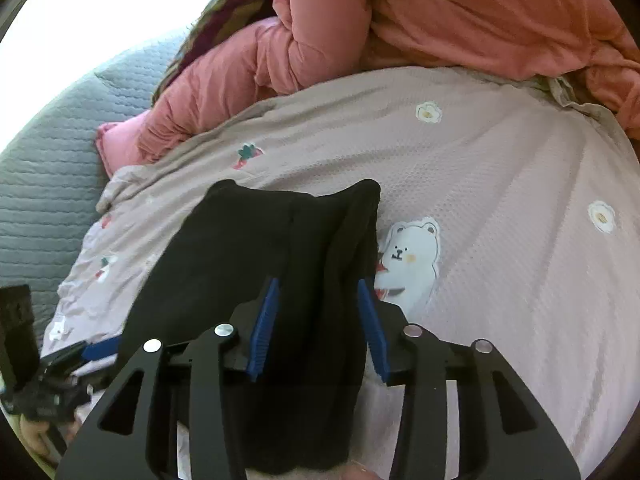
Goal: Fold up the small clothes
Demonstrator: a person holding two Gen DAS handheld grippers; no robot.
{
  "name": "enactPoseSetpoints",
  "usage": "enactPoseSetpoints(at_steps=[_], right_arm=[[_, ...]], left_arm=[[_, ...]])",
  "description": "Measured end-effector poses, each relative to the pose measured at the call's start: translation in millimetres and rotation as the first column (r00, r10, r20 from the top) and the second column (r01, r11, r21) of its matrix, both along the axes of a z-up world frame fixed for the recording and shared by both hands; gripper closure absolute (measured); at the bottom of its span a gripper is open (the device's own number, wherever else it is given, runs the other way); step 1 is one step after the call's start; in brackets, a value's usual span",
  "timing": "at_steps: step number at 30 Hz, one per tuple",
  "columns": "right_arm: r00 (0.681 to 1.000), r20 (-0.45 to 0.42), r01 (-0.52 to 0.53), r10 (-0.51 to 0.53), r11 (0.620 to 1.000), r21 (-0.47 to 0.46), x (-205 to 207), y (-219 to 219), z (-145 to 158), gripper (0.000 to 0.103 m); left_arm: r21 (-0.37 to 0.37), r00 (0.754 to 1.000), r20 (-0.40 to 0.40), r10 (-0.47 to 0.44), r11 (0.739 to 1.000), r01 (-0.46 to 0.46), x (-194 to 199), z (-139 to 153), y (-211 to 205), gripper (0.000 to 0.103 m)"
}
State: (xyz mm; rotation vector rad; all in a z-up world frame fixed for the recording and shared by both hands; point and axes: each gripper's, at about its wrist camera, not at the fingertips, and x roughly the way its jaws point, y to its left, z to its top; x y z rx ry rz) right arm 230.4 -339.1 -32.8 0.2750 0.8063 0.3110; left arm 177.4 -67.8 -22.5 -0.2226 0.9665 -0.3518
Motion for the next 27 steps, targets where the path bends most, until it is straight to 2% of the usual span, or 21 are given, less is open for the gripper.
enactPoseSetpoints(at_steps=[9,15,19,21,24,27], right_arm=[[0.999,-0.023,-0.043,0.046,0.994,0.099,-36.1,-1.0,-2.6,0.041],[0.995,-0.076,-0.048,0.059,0.989,0.141,-36.3,4.2,-16.6,0.038],[0.992,-0.105,-0.058,0.074,0.987,0.153,-29.5,8.1,-24.6,0.039],[0.990,-0.108,-0.072,0.090,0.985,0.160,-28.0,11.1,-26.2,0.048],[0.989,-0.100,-0.090,0.106,0.984,0.156,-25.7,15.5,-26.0,0.056],[0.989,-0.099,-0.096,0.112,0.983,0.160,-21.8,17.6,-26.4,0.059]], left_arm=[[-0.028,0.999,0.018,0.047,0.999,-0.046,1.0,6.3,8.1,0.034],[-0.023,0.999,0.004,0.049,0.999,-0.049,6.5,0.8,3.6,0.034],[-0.021,0.999,0.000,0.047,0.999,-0.047,10.5,-1.5,0.1,0.034],[-0.019,0.999,0.000,0.048,0.999,-0.048,11.6,-2.6,-0.9,0.034],[-0.021,0.999,-0.004,0.051,0.998,-0.051,12.9,-4.1,-0.8,0.033],[-0.019,0.999,-0.004,0.050,0.999,-0.050,13.6,-4.2,-1.0,0.033]])
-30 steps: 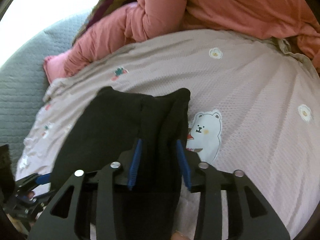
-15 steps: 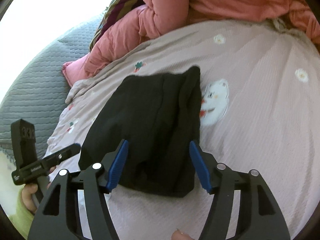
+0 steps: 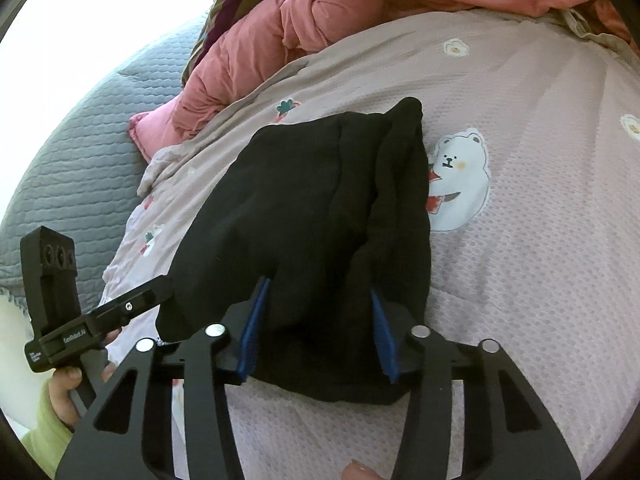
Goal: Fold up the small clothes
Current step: 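Open the right gripper and withdraw both grippers from the shirt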
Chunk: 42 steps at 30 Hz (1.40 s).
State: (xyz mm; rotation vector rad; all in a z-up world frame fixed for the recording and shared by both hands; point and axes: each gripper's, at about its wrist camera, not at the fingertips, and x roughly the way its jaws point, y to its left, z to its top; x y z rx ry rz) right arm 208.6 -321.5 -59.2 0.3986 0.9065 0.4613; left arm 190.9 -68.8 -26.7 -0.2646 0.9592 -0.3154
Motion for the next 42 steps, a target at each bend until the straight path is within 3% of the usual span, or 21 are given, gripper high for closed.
enactPoseSetpoints(at_steps=[2,5,8,11,14,19,22,24,27,30,32,36,42], right_arm=[[1.000,0.005,-0.003,0.003,1.000,-0.002,2.4,1.7,-0.3,0.060],[1.000,0.014,-0.013,0.014,1.000,-0.019,3.5,4.3,-0.3,0.074],[0.999,0.038,-0.022,0.023,0.999,-0.036,1.8,3.3,3.9,0.078],[0.998,0.063,-0.019,0.022,0.999,-0.041,-4.3,-0.3,11.0,0.080],[0.993,0.119,-0.016,0.020,0.999,-0.035,-16.2,-7.2,28.4,0.080],[0.997,0.070,-0.006,0.013,0.995,-0.098,-13.0,-6.2,16.7,0.080],[0.999,0.035,0.002,0.001,0.995,-0.100,-12.9,-7.4,-1.0,0.077],[1.000,0.023,0.024,-0.022,0.995,-0.093,-13.0,-9.7,-8.2,0.065],[0.998,0.020,0.055,-0.053,0.994,-0.093,-13.8,-13.8,-10.6,0.060],[0.997,0.045,0.066,-0.060,0.987,-0.150,-17.2,-8.4,-7.0,0.053],[0.996,0.048,0.082,-0.074,0.980,-0.182,-16.9,-6.7,-7.9,0.041],[0.996,0.020,0.093,-0.091,0.981,-0.170,-12.6,-8.7,-15.2,0.038],[0.994,0.052,0.106,-0.097,0.975,-0.197,-17.9,-4.5,-4.5,0.032]], left_arm=[[0.002,1.000,-0.003,0.001,1.000,-0.001,0.8,-0.1,-0.2,0.032],[0.008,1.000,-0.012,0.009,1.000,-0.009,2.5,-1.6,-0.3,0.028],[0.017,1.000,-0.015,0.006,1.000,-0.006,4.3,-0.4,-2.6,0.028],[0.015,1.000,0.006,-0.004,1.000,0.004,5.0,8.3,-6.7,0.043],[0.029,0.999,0.026,-0.024,0.999,0.024,3.8,14.8,-13.2,0.042],[0.046,0.999,-0.025,-0.033,0.998,0.034,6.1,-6.2,-15.7,0.039],[0.037,0.998,-0.048,-0.032,0.999,0.033,6.7,-20.6,-11.6,0.036],[0.038,0.998,-0.048,-0.031,0.999,0.033,5.7,-23.5,-10.6,0.034],[0.034,0.999,-0.042,-0.032,0.999,0.034,3.9,-25.0,-8.5,0.033],[0.032,0.999,-0.040,-0.029,0.999,0.030,2.8,-26.5,-6.8,0.032],[0.025,0.999,-0.041,-0.026,0.999,0.027,1.6,-27.4,-5.9,0.032],[0.027,0.999,-0.042,-0.021,0.999,0.023,1.4,-27.4,-6.7,0.030],[0.031,0.999,-0.040,-0.015,0.999,0.016,-0.1,-22.8,-5.0,0.030]])
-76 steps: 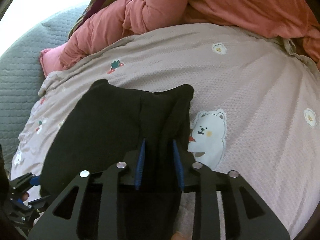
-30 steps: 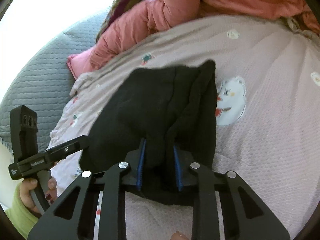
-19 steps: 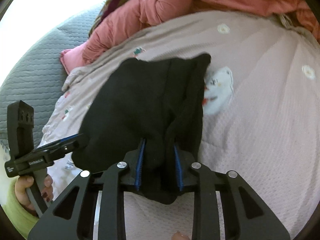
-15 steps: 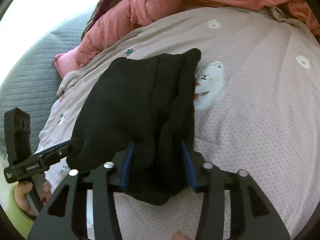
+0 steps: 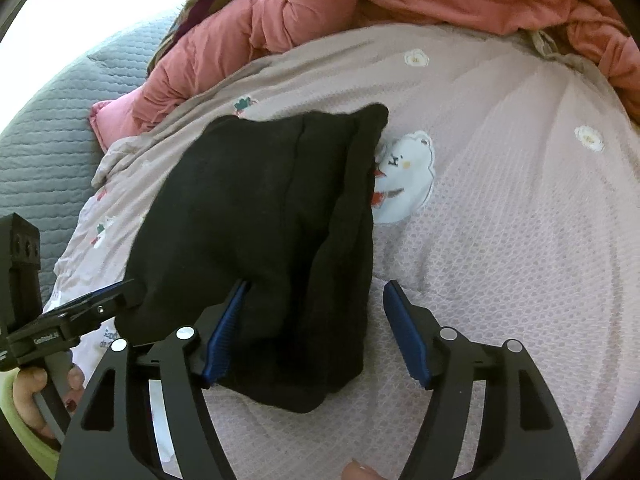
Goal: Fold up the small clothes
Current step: 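Open the right gripper and withdraw both grippers from the shirt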
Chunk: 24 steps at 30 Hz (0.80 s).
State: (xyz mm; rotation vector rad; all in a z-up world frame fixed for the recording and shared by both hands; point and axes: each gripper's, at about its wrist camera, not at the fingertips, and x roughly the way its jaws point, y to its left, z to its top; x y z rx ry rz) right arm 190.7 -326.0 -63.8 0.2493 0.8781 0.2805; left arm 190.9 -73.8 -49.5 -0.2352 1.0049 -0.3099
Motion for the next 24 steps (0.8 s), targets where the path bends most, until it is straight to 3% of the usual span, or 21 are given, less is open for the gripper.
enactPoseSetpoints(at_steps=[16,22,24], right_arm=[[0.998,0.061,0.031,-0.028,0.998,-0.049,-20.1,4.8,20.8,0.008],[0.995,0.092,0.039,-0.033,0.997,-0.068,-26.9,8.0,34.8,0.007],[0.993,0.112,0.047,-0.038,0.996,-0.075,-30.5,10.1,40.7,0.005]], left_arm=[[-0.010,1.000,0.013,0.006,1.000,-0.006,-9.5,9.9,7.8,0.027],[-0.017,0.999,0.040,0.028,0.999,-0.028,-14.4,20.9,17.7,0.019],[-0.018,0.998,0.054,0.032,0.999,-0.031,-16.6,25.4,20.3,0.010]])
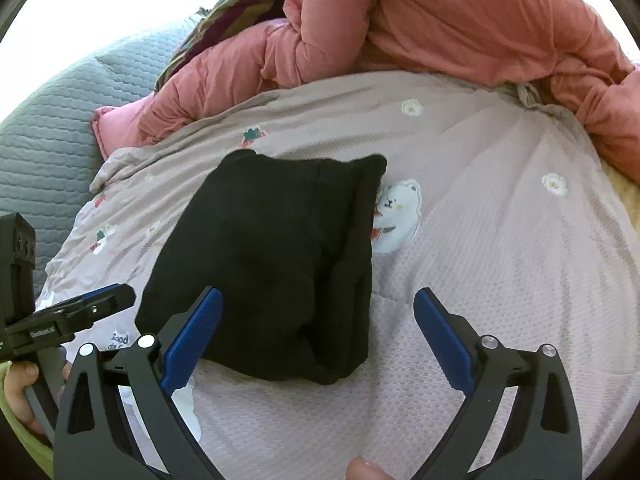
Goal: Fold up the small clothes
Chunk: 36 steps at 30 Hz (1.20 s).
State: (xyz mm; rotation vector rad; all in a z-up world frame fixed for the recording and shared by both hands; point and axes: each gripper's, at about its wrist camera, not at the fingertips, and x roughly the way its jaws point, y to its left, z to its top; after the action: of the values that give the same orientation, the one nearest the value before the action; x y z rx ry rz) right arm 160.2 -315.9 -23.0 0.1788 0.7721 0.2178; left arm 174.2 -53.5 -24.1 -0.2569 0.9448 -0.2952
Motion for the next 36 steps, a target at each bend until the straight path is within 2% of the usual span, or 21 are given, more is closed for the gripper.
enactPoseSetpoints(at_steps=[12,20,24,36], right_arm=[[0.993,0.114,0.018,-0.014,0.999,-0.029,-25.9,13.2,32.2,0.005],[0.985,0.171,0.032,-0.023,0.998,-0.050,-49.5,20.2,46.2,0.005],[0.981,0.190,0.043,-0.031,0.997,-0.060,-62.4,24.1,49.0,0.005],[0.979,0.200,0.048,-0.031,0.995,-0.082,-102.9,43.5,42.5,0.005]], left_arm=[[0.043,0.991,0.120,0.053,0.997,-0.059,-26.3,28.2,22.3,0.010],[0.093,0.979,0.195,0.054,0.993,-0.073,-53.4,40.5,32.2,0.010],[0.122,0.975,0.218,0.040,0.990,-0.068,-70.3,42.3,36.9,0.010],[0.131,0.970,0.236,0.054,0.988,-0.087,-112.5,37.0,50.2,0.010]])
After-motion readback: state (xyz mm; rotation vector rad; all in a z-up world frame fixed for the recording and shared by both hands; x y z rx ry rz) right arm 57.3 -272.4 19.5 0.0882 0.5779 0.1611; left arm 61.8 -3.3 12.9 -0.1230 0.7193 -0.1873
